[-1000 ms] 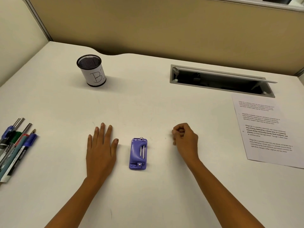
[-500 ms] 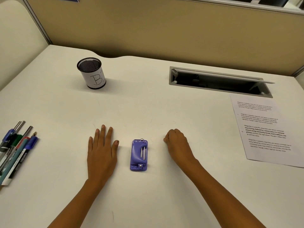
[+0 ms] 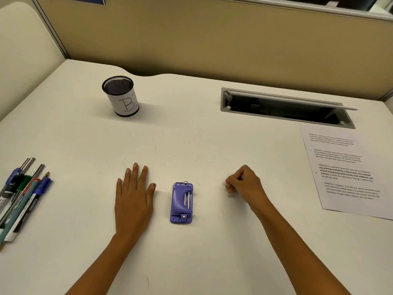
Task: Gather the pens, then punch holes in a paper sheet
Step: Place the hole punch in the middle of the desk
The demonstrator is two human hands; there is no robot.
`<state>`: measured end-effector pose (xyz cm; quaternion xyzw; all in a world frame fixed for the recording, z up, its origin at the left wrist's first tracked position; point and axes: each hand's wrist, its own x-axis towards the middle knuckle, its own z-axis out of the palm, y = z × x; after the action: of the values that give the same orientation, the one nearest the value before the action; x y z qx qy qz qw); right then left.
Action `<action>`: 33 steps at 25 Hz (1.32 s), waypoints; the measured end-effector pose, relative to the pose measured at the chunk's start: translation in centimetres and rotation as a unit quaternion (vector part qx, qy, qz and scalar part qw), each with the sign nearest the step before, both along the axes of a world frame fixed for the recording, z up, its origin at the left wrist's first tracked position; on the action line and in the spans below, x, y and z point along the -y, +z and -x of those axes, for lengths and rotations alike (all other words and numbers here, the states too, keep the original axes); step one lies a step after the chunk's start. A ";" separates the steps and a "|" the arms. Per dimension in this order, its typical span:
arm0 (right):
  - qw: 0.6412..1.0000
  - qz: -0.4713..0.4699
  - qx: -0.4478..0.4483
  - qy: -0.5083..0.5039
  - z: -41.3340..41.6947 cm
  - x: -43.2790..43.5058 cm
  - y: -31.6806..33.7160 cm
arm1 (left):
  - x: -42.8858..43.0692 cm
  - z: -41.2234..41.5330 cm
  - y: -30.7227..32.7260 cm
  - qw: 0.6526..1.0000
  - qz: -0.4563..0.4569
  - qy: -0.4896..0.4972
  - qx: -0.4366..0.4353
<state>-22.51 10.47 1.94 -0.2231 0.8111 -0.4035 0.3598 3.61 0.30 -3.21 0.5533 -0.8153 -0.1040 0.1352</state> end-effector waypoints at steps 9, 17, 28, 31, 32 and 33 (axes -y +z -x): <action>0.997 0.055 0.035 0.047 0.9 4.2 1.7 | -0.1 0.1 0.4 1.000 -0.006 0.004 -0.016; 0.977 0.137 -0.069 0.146 -2.3 19.0 8.3 | 0.0 0.3 0.5 1.000 -0.007 0.008 -0.018; 0.885 0.165 -0.292 0.323 -10.7 35.6 11.5 | 0.9 0.5 0.2 1.000 -0.002 0.010 -0.026; 0.857 0.166 -0.348 0.342 -10.9 36.5 10.8 | 0.9 0.3 0.0 1.000 0.003 0.011 -0.022; 0.855 0.170 -0.357 0.336 -10.9 36.4 10.8 | 1.0 0.3 -0.1 1.000 0.005 0.014 -0.022; 0.854 0.177 -0.364 0.327 -10.8 36.6 10.7 | 1.0 0.3 -0.2 1.000 0.002 0.014 -0.021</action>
<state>-11.70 -26.10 12.59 -0.6662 0.6796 -0.2890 0.1043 3.33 -0.69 -3.45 0.5624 -0.8045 -0.1117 0.1551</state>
